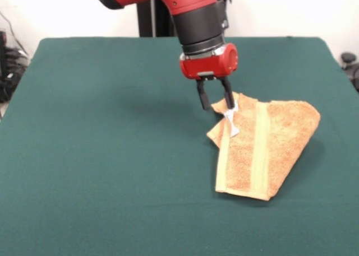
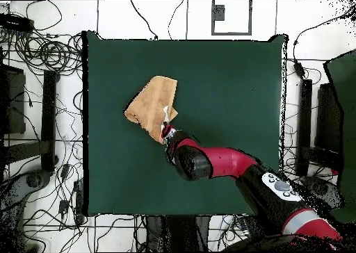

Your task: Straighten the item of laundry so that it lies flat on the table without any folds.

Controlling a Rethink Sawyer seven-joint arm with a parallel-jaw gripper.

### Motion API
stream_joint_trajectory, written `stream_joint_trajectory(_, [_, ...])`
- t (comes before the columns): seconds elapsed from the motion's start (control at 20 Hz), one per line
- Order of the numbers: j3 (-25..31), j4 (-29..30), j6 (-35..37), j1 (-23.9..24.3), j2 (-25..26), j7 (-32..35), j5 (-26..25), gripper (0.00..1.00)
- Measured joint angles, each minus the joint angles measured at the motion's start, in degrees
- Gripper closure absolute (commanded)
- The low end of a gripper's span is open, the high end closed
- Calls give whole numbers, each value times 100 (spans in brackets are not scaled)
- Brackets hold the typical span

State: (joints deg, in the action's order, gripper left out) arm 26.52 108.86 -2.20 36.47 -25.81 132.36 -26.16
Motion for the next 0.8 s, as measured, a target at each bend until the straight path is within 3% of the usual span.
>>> stream_joint_trajectory(0.8, [763,136,-153,695,680,0,1,0])
